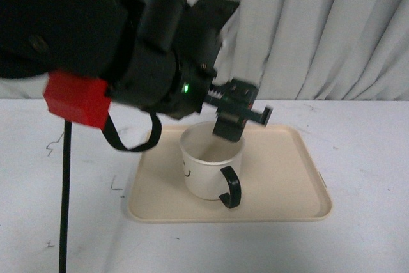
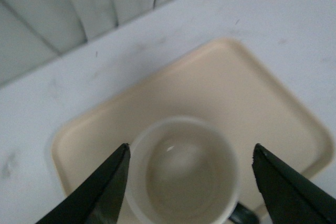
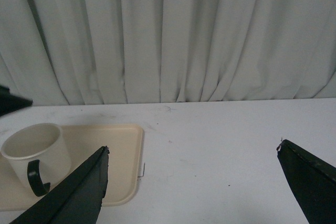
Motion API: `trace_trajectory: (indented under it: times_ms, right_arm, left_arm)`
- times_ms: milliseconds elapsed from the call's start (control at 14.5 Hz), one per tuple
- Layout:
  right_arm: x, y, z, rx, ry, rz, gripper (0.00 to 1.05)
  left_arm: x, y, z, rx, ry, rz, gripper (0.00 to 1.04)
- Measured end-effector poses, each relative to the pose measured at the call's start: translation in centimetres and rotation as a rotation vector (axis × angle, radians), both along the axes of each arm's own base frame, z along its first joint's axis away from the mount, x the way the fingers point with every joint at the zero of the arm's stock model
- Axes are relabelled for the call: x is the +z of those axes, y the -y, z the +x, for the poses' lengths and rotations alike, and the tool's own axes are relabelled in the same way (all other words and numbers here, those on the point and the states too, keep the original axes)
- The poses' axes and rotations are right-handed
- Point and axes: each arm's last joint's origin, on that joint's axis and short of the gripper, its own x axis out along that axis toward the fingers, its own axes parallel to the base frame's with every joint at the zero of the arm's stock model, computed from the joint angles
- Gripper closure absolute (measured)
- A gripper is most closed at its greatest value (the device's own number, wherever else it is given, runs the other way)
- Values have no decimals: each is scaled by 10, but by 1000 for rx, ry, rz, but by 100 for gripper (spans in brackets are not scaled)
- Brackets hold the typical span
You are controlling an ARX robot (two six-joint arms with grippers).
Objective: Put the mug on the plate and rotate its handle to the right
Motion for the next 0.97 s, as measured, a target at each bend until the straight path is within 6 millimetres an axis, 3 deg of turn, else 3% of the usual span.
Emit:
trace_trajectory:
  times_ms: [138,207,345,483,552,621,897,966]
  right_arm:
    - [0,0,0,0,0,0,6]
    - [0,0,0,0,0,0,6]
    - [0,0,0,0,0,0,6]
    - [0,0,0,1,1,0,6]
    - [0,0,0,-1,0,0,6]
    - [0,0,0,0,0,0,6]
    - [0,0,0,0,0,0,6]
    - [0,0,0,0,0,0,6]
  left_arm:
    - [59,-5,-30,-80,227,-124,14]
    - [88,-18,-54,-104,425,-195,5]
    - [106,-59,-99,4,711,-285,7]
    - [90,-85,-115,350,596,-216,26]
    - [68,-103,-125,441,557,-194,38]
    - [54,-119,-135,474,540,-193,51]
    - [33,-153,-165,478,556,-228,98]
    - [26,-159,-172,475,548,-228,103]
